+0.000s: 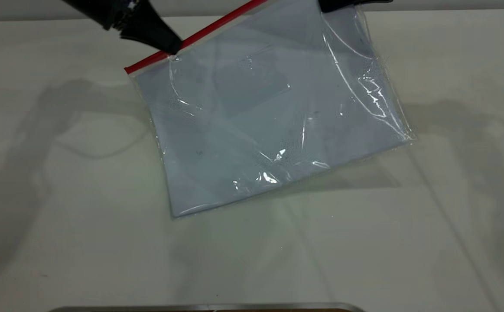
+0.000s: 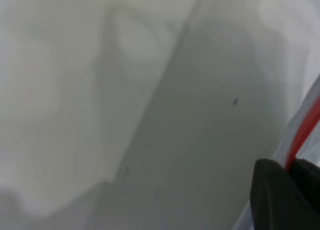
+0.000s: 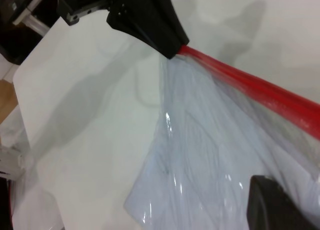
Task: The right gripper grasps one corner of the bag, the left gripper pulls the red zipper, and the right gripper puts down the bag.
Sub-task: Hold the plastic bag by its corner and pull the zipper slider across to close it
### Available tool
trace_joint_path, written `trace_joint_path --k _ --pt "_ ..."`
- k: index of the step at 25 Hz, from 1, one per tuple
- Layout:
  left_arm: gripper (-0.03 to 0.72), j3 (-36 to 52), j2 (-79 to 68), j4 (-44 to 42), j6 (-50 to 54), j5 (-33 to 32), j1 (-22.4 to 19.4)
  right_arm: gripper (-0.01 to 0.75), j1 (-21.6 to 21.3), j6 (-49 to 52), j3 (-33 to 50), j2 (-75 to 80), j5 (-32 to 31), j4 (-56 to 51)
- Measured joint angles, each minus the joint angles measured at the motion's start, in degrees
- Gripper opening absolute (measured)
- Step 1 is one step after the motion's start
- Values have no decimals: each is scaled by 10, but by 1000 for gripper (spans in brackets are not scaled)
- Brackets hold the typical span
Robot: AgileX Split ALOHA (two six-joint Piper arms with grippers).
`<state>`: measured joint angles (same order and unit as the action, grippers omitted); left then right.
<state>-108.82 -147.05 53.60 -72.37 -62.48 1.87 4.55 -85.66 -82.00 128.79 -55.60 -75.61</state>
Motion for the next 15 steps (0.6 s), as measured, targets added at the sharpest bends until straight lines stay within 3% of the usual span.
trace_joint_path --k 15 --pt "67 0 0 -77 49 4 -39 33 -1 -9 0 0 0 -7"
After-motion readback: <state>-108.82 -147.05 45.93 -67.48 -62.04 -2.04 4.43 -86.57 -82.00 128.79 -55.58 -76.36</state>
